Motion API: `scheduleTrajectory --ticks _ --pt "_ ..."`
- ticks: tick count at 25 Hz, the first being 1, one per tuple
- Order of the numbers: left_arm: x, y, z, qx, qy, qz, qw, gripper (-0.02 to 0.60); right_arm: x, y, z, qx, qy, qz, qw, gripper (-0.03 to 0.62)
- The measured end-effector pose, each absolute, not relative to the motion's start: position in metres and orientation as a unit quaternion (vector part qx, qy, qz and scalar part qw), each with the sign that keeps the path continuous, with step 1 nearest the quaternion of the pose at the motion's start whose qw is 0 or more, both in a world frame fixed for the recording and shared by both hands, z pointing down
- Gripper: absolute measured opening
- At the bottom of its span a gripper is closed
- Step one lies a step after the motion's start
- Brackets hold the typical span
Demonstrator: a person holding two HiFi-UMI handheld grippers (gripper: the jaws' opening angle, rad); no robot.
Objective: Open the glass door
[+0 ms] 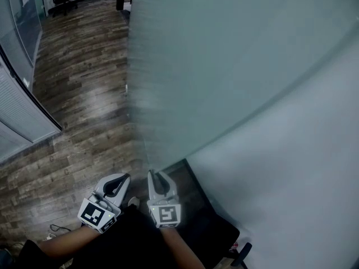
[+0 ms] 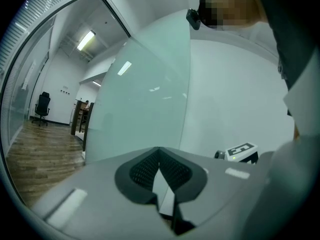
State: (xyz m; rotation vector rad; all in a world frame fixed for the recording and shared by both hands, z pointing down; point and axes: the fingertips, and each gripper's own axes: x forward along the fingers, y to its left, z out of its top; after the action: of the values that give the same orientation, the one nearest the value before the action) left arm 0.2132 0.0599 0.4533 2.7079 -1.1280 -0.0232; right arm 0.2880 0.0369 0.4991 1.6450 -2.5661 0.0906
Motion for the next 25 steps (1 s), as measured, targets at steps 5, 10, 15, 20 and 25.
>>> scheduleTrajectory --ticks 5,10,15,20,25 --pt "0.211 0.065 0.46 0.917 -0.383 0.004 0.11 0.0 0.291 0.034 0.501 0.544 -0.837 0.028 0.047 0.055" --pt "0.215 0.077 0.46 0.922 -0.37 0.002 0.115 0.0 0.3 0.042 0.499 0.555 -0.83 0.028 0.043 0.052" --pt "0.224 0.064 0.469 0.926 -0.36 0.004 0.117 0.0 0.304 0.03 0.507 0.551 -0.832 0.025 0.06 0.052" --pt "0.239 0.065 0.46 0.934 -0.337 -0.011 0.12 0.0 0.313 0.034 0.504 0.564 -0.824 0.023 0.043 0.051" --pt "0.243 0.061 0.462 0.937 -0.327 -0.02 0.123 0.0 0.322 0.033 0.501 0.577 -0.815 0.027 0.038 0.048"
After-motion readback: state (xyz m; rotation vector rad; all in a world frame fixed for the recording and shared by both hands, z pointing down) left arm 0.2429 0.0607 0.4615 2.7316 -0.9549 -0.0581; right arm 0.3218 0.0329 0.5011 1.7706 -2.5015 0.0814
